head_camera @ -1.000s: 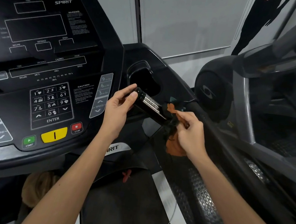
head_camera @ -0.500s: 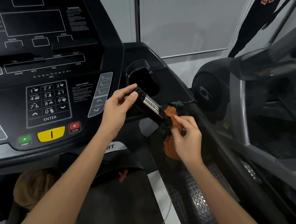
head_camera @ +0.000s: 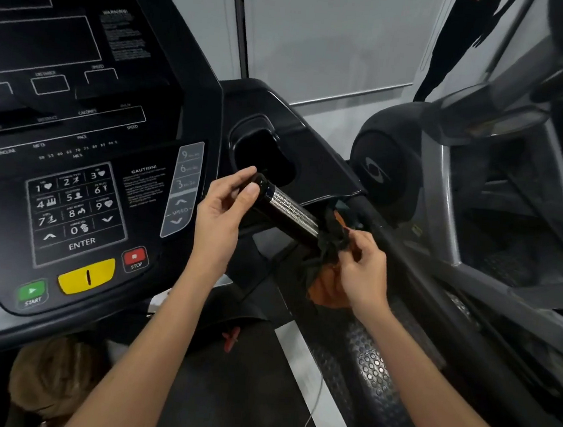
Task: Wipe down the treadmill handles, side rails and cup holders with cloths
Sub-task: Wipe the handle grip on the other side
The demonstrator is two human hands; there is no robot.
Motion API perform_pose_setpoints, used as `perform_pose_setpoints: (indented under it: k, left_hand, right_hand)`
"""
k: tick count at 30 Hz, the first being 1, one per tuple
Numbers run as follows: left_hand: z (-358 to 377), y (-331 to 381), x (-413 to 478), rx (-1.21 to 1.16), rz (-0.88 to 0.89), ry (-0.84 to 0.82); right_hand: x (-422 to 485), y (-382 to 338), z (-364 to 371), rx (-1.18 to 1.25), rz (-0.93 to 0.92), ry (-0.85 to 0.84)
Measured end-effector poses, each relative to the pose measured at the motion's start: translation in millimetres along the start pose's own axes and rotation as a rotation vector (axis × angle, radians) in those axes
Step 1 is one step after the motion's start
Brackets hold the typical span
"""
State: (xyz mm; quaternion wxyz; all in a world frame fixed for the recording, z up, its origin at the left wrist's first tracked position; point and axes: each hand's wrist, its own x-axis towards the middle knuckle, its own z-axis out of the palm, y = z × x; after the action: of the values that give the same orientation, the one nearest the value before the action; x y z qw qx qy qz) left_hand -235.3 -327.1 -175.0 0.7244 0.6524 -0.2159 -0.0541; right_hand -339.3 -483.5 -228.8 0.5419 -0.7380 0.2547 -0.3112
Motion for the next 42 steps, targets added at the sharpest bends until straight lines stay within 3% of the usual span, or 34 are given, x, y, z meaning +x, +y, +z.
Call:
perform_pose_setpoints:
  k: [3, 8, 14, 20, 24, 28, 35, 39, 42]
  left_hand:
    - [-0.2, -0.7, 0.6, 0.007, 0.010, -0.011]
    - [-3.2, -0.7, 2.8, 0.062, 0.029, -0.020]
    - [-4.2, -1.1, 2.5, 0.053, 0.036, -0.035]
    - [-5.3, -2.7, 4.0, 0.016, 0.034, -0.047]
    - [-3.9, -1.6, 4.1, 0.012, 0.028, -0.049]
    - [-4.7, 0.1, 3.6, 0.019, 0.028, -0.052]
    - [-3.4, 1.9, 2.9, 0.008, 0.015, -0.049]
    - [-2.4, 3.0, 2.3, 0.001, 0.022, -0.044]
    - [-1.8, 4.1, 2.2, -0.012, 0.024, -0.056]
  right_hand:
    - [3.9, -6.5, 3.1, -0.045, 0.023, 0.009]
    - [-8.9, -25.9, 22.8, -0.132, -0.147, -0.002]
    - [31.1, -39.3, -2.7, -0.081, 0.158, -0.333]
    - [11.0, -26.2, -13.8, -0.132, 0.009, -0.180]
    - [24.4, -54.8, -0.5, -0.063, -0.019, -0.326]
    - [49.2, -53.5, 2.7, -0.163, 0.096, -0.471]
    - [27.9, -37.8, -12.9, -0.102, 0.042, -0.257]
    - [26.9, -57.1, -3.5, 0.050, 0.005, -0.347]
    - [44.5, -56.4, 5.8, -0.037, 0.088, -0.450]
